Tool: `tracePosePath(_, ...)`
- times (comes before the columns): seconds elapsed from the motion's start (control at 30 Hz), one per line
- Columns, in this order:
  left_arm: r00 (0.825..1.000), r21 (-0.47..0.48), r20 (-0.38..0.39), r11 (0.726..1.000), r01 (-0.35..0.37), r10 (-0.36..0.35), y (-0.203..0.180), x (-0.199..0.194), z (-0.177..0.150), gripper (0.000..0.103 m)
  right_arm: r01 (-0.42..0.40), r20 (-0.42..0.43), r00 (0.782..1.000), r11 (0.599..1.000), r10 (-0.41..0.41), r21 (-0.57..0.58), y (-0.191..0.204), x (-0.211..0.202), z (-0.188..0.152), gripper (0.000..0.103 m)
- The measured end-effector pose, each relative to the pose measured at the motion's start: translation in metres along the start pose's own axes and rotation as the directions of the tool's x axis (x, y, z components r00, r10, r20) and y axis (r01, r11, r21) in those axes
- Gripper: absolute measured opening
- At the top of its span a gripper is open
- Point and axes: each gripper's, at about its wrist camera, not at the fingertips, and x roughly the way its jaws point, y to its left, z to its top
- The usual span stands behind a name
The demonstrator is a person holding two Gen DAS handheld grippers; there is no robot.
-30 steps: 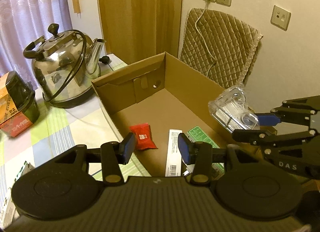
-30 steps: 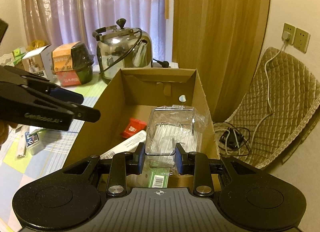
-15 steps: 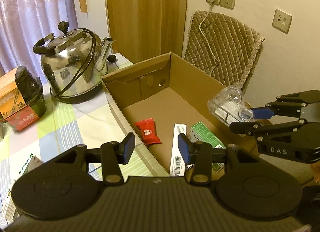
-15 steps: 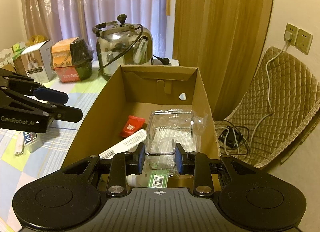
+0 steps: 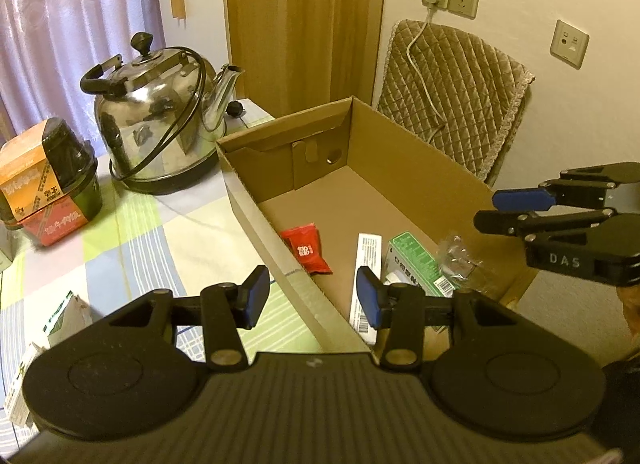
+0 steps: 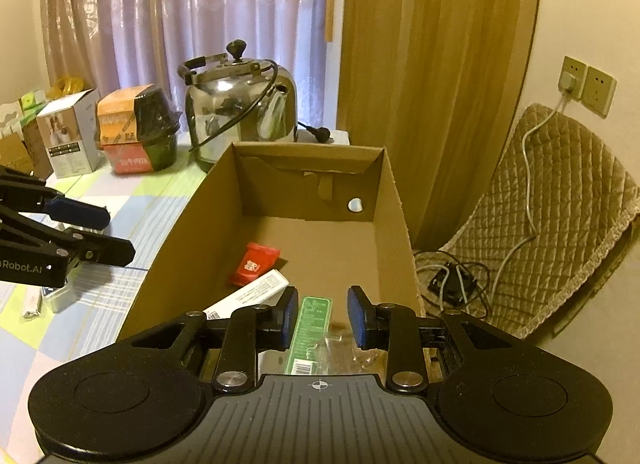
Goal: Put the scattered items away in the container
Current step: 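Move both open tools back from the box toward the remaining table items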
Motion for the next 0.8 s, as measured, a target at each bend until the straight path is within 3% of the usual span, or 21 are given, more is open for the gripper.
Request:
tracePosePath(0.47, 1.000, -0.032, 0.011, 0.999, -0.018, 0.018, 0.005, -0.036, -0.020, 0.047, -0.016, -0.007, 1.000, 1.000, 0.016, 0.016, 0.014, -0.021, 0.006, 0.034)
tracePosePath(0.73, 0.998, -0.086, 0.010, 0.995, -0.054, 0.055, 0.018, -0.070, -0.050, 0.049, -0.047, 0.033, 0.998, 0.999, 0.046, 0.023, 0.035, -0.041, 0.014, 0.035)
tracePosePath(0.8, 0.998, -0.104, 0.007, 0.992, -0.067, 0.068, 0.023, -0.079, -0.059, 0.049, -0.047, 0.062, 0.997, 0.999, 0.045, 0.027, 0.043, -0.048, 0.015, 0.087)
